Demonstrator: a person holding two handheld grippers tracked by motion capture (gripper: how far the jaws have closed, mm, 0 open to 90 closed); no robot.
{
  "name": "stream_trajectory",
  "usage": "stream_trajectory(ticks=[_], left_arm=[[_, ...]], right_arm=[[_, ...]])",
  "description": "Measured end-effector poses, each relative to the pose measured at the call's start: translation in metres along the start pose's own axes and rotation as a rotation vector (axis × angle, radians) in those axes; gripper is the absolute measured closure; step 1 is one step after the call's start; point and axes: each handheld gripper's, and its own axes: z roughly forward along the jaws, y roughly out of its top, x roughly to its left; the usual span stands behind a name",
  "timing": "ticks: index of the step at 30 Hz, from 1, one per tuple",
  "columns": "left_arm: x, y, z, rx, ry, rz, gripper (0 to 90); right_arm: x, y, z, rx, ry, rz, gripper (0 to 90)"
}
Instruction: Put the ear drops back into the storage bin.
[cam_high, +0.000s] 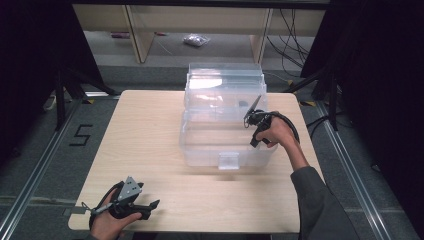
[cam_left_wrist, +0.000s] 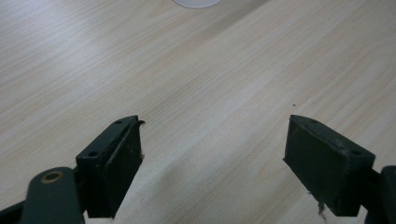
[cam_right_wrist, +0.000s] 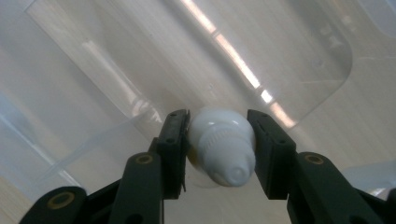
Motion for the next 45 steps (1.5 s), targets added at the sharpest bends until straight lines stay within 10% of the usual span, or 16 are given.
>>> stream_trajectory(ticks=[27, 45], left_arm=[[0.000, 0.000, 0.000, -0.009, -0.004, -0.013, 18.4], [0.000, 0.000, 0.000, -0.010, -0.002, -0.015, 18.4]], right_arm=[[0.000, 0.001, 0.016, 0.073, 0.005, 0.022, 60.0], [0.004, -0.007, -0.025, -0.144, -0.034, 0.061, 35.0]])
